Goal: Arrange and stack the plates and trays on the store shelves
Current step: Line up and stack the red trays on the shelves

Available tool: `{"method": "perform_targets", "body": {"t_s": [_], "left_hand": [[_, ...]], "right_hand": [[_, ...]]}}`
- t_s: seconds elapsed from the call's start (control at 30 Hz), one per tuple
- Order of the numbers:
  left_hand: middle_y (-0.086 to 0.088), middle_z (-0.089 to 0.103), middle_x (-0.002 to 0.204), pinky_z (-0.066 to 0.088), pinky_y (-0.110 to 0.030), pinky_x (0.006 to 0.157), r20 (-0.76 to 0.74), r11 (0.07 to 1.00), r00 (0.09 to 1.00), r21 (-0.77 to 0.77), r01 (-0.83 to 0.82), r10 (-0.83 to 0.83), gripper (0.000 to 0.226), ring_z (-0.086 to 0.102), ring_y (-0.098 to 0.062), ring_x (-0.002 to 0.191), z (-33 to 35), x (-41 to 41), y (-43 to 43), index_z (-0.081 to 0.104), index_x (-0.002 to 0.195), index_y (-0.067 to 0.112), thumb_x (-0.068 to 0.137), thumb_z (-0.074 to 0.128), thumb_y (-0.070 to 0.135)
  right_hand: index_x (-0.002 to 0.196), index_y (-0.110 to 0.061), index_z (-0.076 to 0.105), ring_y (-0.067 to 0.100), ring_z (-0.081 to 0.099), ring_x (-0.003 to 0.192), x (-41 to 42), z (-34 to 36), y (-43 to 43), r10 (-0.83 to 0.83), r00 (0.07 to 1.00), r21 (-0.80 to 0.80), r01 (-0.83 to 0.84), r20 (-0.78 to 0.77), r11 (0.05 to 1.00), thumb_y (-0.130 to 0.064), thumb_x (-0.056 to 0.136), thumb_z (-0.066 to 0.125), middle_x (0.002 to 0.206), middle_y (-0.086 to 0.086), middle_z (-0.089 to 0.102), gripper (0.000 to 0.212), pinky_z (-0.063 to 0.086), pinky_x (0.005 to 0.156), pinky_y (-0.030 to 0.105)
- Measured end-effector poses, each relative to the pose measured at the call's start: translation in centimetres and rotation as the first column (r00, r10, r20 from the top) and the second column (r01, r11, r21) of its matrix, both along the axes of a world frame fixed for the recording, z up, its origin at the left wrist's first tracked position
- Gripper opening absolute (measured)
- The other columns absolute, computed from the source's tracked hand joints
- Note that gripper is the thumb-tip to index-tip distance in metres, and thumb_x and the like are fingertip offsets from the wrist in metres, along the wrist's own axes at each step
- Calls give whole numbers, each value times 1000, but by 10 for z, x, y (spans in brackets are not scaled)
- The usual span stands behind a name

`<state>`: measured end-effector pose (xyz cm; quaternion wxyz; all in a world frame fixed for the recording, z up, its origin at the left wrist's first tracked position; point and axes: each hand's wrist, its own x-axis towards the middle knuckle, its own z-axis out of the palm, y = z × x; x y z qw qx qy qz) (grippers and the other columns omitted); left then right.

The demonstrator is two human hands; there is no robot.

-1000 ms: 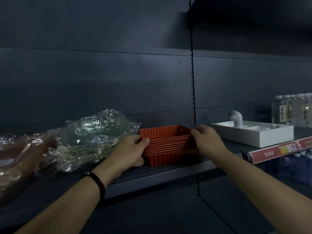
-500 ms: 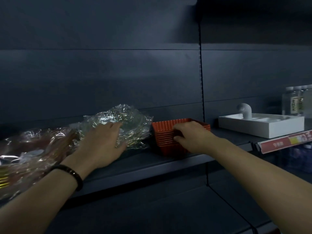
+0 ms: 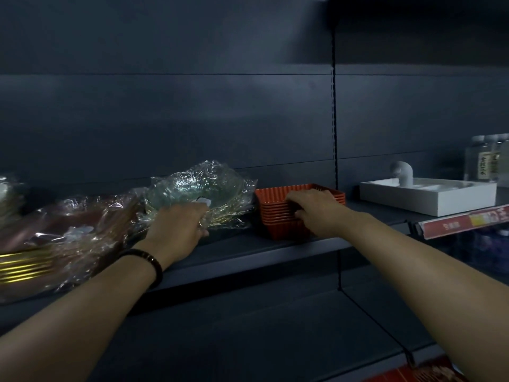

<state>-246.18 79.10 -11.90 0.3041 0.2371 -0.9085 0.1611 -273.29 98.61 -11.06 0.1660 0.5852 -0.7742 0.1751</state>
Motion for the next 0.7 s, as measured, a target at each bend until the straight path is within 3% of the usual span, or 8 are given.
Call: {"method": "perform_targets", "body": {"t_s": [0.27, 0.57, 0.7], "left_hand": [[-3, 65, 146, 47, -43, 107, 7, 999, 1000, 37, -14, 14, 68, 60, -29, 131, 0, 10, 13, 50, 154, 21, 95, 77, 37], [0, 61, 146, 37, -54, 115, -10, 991, 998, 119, 69, -68, 64, 54, -28, 136, -9, 20, 26, 49, 152, 21, 95, 77, 34], [5, 65, 125, 41, -54, 109, -3, 988, 995, 118, 104, -104, 49, 59, -26, 120, -11, 25, 30, 55, 138, 23, 95, 77, 33]], "right_hand": [[124, -40, 55, 13, 50, 120, 2, 4, 21, 49, 999, 30, -50, 20, 998, -11, 100, 54, 126, -16, 58, 37, 28, 115, 50], [117, -44, 52, 18, 49, 121, 5, -3, 41, 38, 998, 7, -39, 40, 999, -9, 99, 50, 126, -17, 57, 39, 20, 118, 49], [116, -45, 48, 22, 46, 122, 7, -5, 40, 17, 999, 7, -17, 42, 1000, -11, 101, 49, 127, -11, 56, 37, 18, 119, 50]]}}
